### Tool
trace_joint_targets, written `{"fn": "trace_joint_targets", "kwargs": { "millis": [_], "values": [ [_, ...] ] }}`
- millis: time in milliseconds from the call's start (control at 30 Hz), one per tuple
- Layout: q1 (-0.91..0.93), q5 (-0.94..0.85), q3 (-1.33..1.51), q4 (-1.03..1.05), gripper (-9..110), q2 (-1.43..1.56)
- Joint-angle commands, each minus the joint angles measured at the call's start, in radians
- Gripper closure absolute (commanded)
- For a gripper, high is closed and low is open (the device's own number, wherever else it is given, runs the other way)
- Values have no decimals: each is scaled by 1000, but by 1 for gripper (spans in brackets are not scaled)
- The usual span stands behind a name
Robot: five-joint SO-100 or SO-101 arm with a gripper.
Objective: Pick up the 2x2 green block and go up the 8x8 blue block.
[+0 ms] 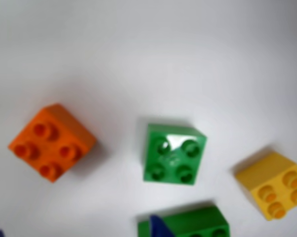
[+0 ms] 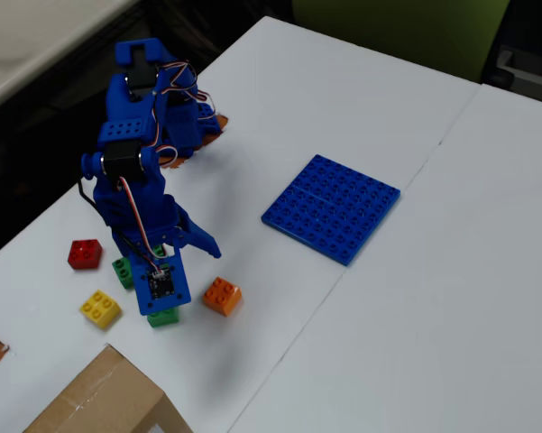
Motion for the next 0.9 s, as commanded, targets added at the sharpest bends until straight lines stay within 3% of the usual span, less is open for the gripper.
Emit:
{"fn": "trace_joint_targets", "kwargs": {
  "millis": [0, 867],
  "values": [
    [20, 5, -60, -11, 66, 0],
    [101, -140, -304, -74, 75, -222]
  ]
}}
